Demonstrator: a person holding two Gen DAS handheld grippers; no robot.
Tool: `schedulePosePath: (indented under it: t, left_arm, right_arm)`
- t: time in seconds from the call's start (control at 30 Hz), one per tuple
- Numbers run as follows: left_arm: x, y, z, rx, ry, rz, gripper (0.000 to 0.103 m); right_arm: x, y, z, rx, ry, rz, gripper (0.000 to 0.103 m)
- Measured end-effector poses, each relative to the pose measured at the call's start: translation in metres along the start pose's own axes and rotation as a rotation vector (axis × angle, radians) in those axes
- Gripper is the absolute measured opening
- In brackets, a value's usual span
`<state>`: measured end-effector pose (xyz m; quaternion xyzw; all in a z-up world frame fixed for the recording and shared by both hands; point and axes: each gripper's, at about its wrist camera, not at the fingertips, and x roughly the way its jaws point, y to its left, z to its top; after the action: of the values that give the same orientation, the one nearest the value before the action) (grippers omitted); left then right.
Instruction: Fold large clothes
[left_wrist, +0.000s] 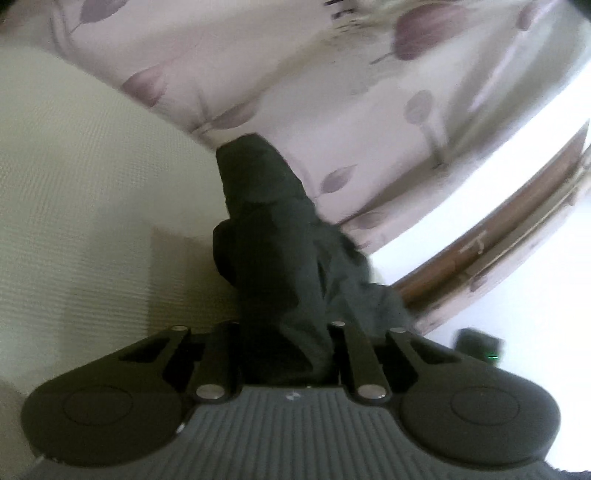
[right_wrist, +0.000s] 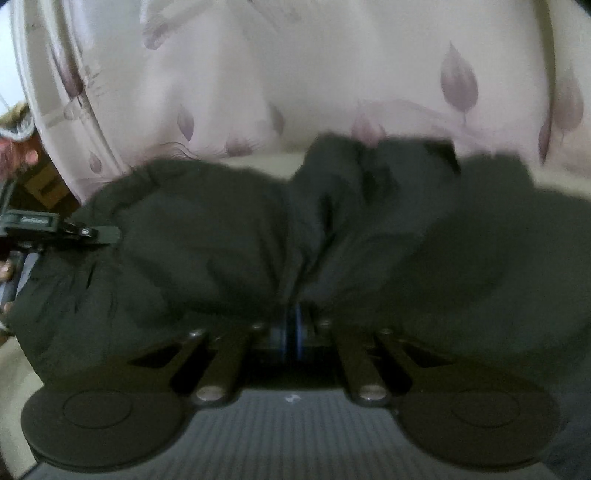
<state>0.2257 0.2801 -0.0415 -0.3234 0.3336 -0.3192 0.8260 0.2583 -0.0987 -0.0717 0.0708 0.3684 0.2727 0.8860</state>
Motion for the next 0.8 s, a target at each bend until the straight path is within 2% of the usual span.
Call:
schedulePosePath:
  t: [0.17,0.23,0.37,0.47,0.53,0.57,0.63,0.67,0.8]
  left_arm:
    - [-0.007,-0.057,-0.010,-0.029,-0.007,-0.079,0.019]
    - [0.007,-0.085,-0.010,-0.024,0.006,-0.115,0.019]
    - [0.059,-0.151,-0.014,0.001,0.049,-0.198,0.019]
    - [0.110,-0.182,-0.020,-0.013,0.097,-0.266,0.019]
    - [0.137,-0.198,-0.027,0.054,0.105,-0.272,0.020]
    - [0.147,-0.205,-0.032,0.075,0.106,-0.278,0.021]
    - [0.158,-0.214,-0.040,0.132,0.092,-0.301,0.036]
    - [0.161,-0.217,-0.044,0.150,0.091,-0.312,0.039]
    - [0.174,-0.222,-0.057,0.195,0.065,-0.341,0.056]
  right_arm:
    - [0.004,-0.015,-0.012,0.168,-0.030,0.102,0.003]
    - [0.005,-0.015,-0.016,0.194,-0.051,0.112,0.003]
    - [0.002,-0.017,-0.020,0.249,-0.075,0.138,0.003]
    - [-0.003,-0.033,-0.026,0.348,-0.100,0.201,0.003]
    - [-0.008,-0.046,-0.031,0.432,-0.120,0.241,0.003]
    - [-0.013,-0.051,-0.033,0.471,-0.132,0.249,0.003]
    - [-0.031,-0.061,-0.041,0.545,-0.162,0.246,0.003]
    - [-0.042,-0.066,-0.046,0.575,-0.175,0.242,0.003]
    - [-0.110,-0.080,-0.064,0.582,-0.274,0.215,0.005]
